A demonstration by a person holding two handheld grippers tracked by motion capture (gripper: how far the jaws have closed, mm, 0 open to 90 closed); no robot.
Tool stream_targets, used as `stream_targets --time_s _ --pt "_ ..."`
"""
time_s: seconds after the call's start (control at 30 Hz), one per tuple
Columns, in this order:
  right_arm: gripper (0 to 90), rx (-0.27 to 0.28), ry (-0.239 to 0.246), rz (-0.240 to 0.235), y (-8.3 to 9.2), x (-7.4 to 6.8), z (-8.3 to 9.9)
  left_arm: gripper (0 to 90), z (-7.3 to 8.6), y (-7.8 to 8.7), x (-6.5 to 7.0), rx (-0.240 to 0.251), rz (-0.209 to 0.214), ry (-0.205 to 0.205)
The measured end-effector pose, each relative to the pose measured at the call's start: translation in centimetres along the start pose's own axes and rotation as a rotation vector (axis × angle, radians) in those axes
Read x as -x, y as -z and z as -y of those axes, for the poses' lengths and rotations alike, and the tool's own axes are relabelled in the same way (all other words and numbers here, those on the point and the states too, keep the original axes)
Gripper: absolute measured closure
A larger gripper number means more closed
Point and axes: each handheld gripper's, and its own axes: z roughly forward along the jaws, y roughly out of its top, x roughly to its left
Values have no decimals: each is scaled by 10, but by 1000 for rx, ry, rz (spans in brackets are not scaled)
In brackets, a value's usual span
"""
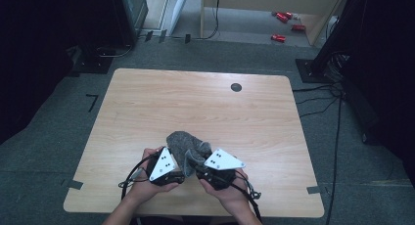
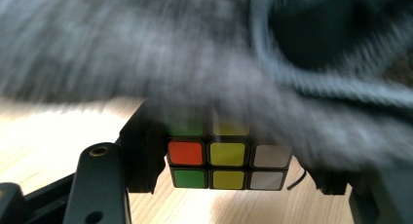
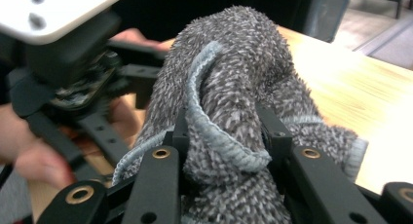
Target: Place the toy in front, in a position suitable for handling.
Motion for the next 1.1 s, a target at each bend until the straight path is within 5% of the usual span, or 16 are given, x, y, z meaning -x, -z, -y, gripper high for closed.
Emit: stream_targets --time_s 0.03,0.1,0.17,0.3,0.37,0.53,0.73,0.83,0.97,1.1 --pt "686 -8 13 13 -1 -1 0 352 0 0 0 -5 -3 -7" --pt "689 -7 -45 18 0 10 2 352 1 2 -2 0 -7 -6" --pt "691 -11 -92 76 4 23 4 352 1 3 -3 9 -8 0" --pt "692 -2 -167 142 15 46 7 352 0 9 -11 54 -11 38" --pt "691 13 -195 145 19 53 7 352 1 13 -16 101 21 67" --pt "692 84 -263 25 21 59 9 352 2 17 -22 186 78 112" --pt "693 34 -286 -40 7 58 20 352 2 26 -32 276 118 199" --pt "693 12 -274 -48 2 55 23 352 4 26 -34 257 110 197" --pt "694 108 -278 -84 13 55 14 352 5 21 -31 213 113 171" --pt "695 122 -267 -93 16 53 12 351 3 21 -29 223 126 184"
